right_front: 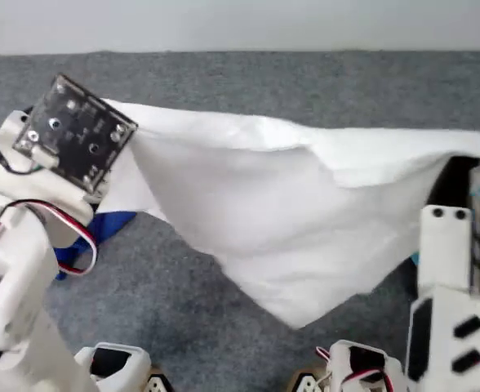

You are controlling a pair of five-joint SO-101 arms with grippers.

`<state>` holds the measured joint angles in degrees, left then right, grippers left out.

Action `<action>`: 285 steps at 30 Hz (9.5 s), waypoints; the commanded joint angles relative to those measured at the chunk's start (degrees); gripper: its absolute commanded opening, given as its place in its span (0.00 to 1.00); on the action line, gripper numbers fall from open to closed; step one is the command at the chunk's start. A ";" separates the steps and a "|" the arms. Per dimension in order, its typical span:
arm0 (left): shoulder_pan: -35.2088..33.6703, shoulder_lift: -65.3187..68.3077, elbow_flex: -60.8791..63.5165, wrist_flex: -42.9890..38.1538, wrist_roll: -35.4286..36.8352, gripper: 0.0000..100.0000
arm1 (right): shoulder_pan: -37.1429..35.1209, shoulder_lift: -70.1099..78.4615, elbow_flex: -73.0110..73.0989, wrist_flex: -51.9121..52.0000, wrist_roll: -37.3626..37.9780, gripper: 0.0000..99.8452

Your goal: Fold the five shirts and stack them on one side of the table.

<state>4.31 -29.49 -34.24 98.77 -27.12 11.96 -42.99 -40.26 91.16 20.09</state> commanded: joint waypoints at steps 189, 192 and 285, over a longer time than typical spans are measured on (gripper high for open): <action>-10.90 56.18 20.35 1.76 -3.34 0.01 | -8.48 31.69 72.26 -10.15 14.95 0.01; -10.64 55.74 20.88 1.85 -3.34 0.01 | -7.78 31.69 72.26 -9.71 14.95 0.01; -11.96 48.88 12.09 -14.95 9.32 0.16 | 3.12 29.49 65.23 -29.93 16.53 0.31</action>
<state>-7.56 20.00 -19.38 87.52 -19.03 15.47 -6.86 27.60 57.85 36.35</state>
